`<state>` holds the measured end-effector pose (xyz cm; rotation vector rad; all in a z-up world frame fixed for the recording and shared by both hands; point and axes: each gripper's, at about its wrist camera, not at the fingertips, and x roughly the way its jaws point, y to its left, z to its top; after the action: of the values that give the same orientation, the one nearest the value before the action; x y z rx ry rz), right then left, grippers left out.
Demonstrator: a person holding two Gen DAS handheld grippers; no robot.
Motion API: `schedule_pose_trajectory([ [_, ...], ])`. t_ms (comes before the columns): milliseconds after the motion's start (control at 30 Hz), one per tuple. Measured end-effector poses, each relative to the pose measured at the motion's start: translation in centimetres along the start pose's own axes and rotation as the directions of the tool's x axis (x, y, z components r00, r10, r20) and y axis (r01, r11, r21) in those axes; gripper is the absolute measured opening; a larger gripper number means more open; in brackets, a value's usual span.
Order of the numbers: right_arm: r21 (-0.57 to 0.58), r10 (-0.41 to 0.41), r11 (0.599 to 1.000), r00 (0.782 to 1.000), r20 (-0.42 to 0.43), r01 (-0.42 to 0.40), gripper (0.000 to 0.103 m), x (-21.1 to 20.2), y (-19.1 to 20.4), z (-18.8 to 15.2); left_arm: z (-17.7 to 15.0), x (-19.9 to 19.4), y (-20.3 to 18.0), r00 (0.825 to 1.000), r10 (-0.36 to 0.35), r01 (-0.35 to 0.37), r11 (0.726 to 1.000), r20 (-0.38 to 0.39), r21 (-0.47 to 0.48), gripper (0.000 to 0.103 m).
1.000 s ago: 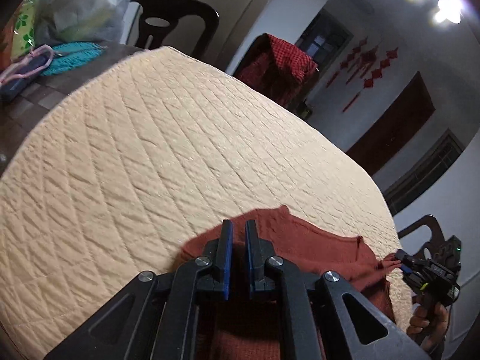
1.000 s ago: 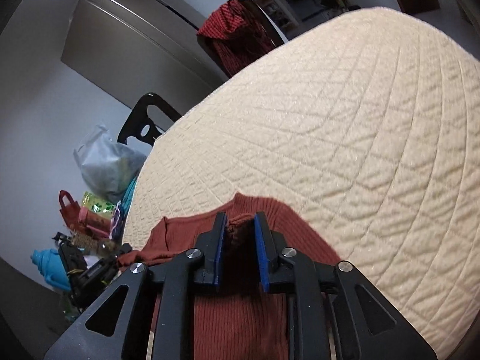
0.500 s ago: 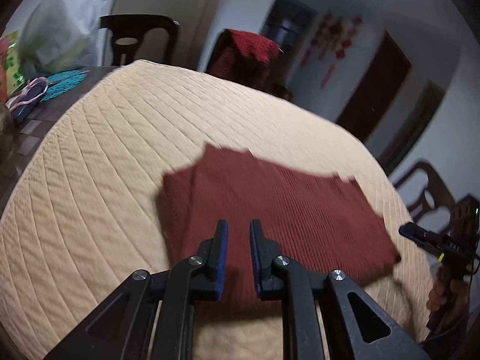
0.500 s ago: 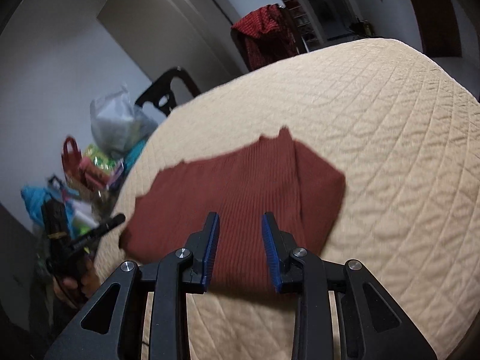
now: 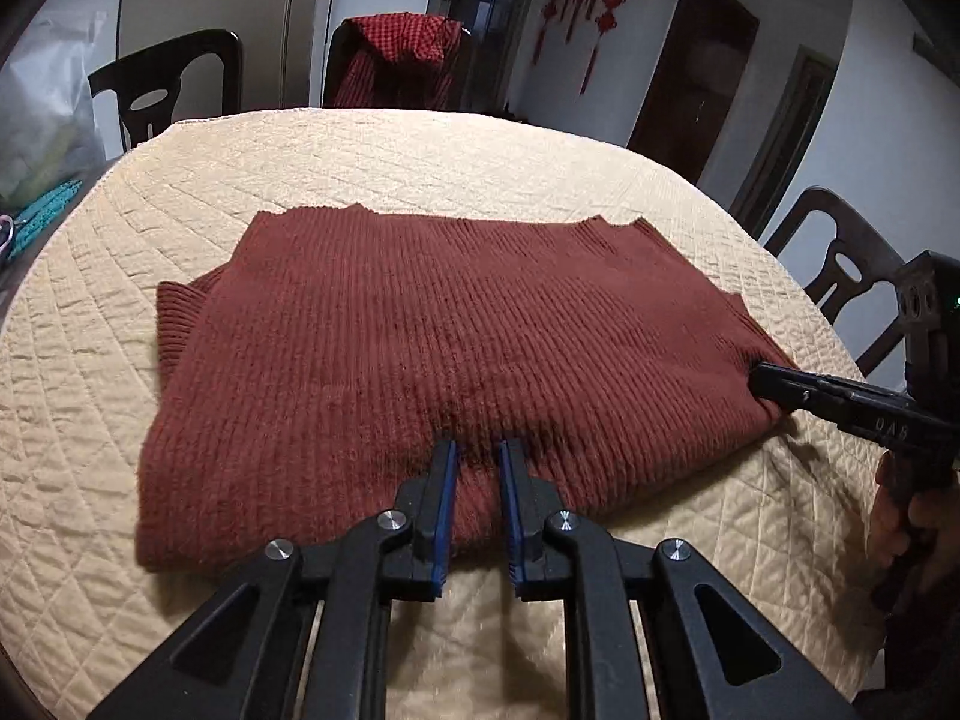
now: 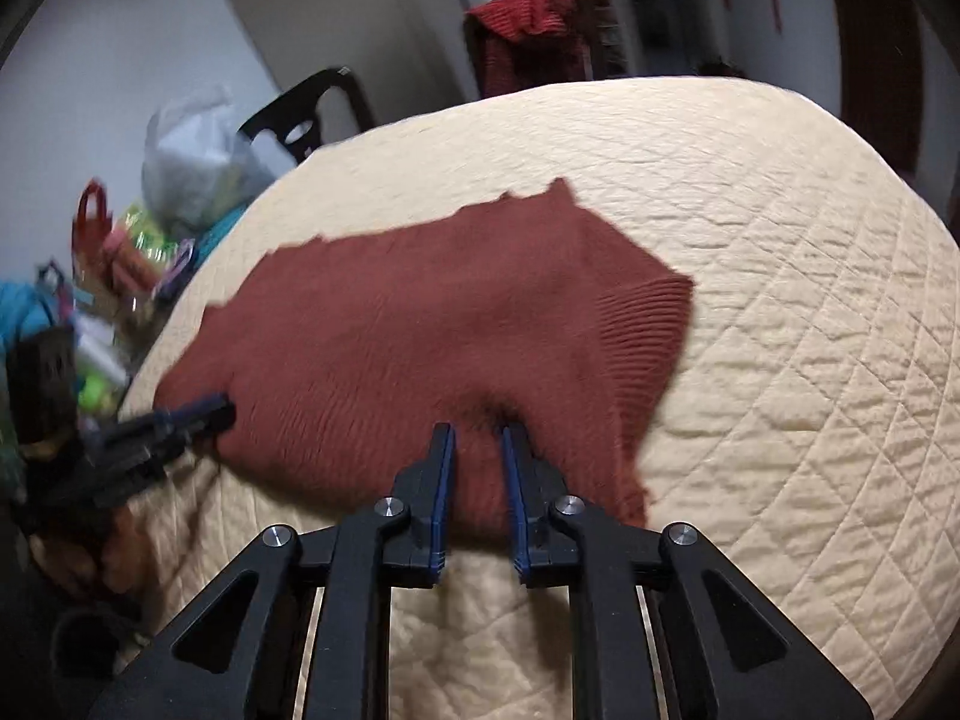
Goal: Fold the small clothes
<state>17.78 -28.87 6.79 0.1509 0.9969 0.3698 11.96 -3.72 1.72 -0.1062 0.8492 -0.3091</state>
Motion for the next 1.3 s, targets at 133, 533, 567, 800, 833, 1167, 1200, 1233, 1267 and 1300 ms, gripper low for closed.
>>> schedule_pose_trajectory([
  [133,-0.039,0.022,0.999,1.000,0.018,-0.021,0.015,-1.5,1.7,-0.8,-0.3,-1.6,-0.8,0.999,-0.017,0.017,1.000,0.030,0.003,0.017],
  [533,-0.069,0.092,0.993,0.995,-0.030,-0.094,0.015,0.6,3.8,-1.6,-0.5,-0.2,-2.5,0.999,-0.051,0.051,0.998,-0.001,0.025,0.019],
  [567,-0.081,0.085,0.993,0.996,-0.017,-0.086,0.015,0.3,4.0,-1.6,-0.4,-0.5,-2.7,0.998,-0.058,0.058,0.998,0.011,0.025,0.019],
  [800,-0.006,0.124,0.992,0.992,-0.021,-0.124,0.016,0.6,2.5,-1.7,-0.6,1.3,-4.9,0.998,-0.068,0.069,0.995,-0.020,0.066,0.025],
  [833,0.000,0.113,0.994,0.993,-0.015,-0.113,0.016,0.2,2.1,-1.8,-0.6,1.1,-4.9,0.998,-0.068,0.069,0.995,-0.017,0.068,0.025],
  [1167,0.137,0.041,0.989,0.997,0.069,-0.050,0.016,-3.3,-2.7,-2.4,-0.3,-0.6,-2.2,1.000,-0.011,0.011,1.000,0.020,-0.008,0.025],
  [1200,0.139,0.041,0.989,0.996,0.074,-0.051,0.016,-3.6,-2.7,-2.4,-0.4,-1.3,-1.7,0.999,0.011,-0.011,1.000,0.041,-0.015,0.025],
  [1233,0.136,0.038,0.990,0.996,0.081,-0.048,0.016,-4.0,-2.6,-2.5,-0.5,-2.1,-1.0,0.997,0.036,-0.034,0.999,0.065,-0.022,0.025],
  [1267,0.130,0.035,0.990,0.995,0.090,-0.047,0.016,-4.3,-2.5,-2.5,-0.6,-2.8,-0.3,0.995,0.057,-0.054,0.998,0.079,-0.037,0.025],
  [1300,0.132,0.031,0.990,0.995,0.096,-0.044,0.016,-4.4,-2.5,-2.5,-0.6,-3.3,0.6,0.993,0.079,-0.074,0.995,0.085,-0.059,0.025],
])
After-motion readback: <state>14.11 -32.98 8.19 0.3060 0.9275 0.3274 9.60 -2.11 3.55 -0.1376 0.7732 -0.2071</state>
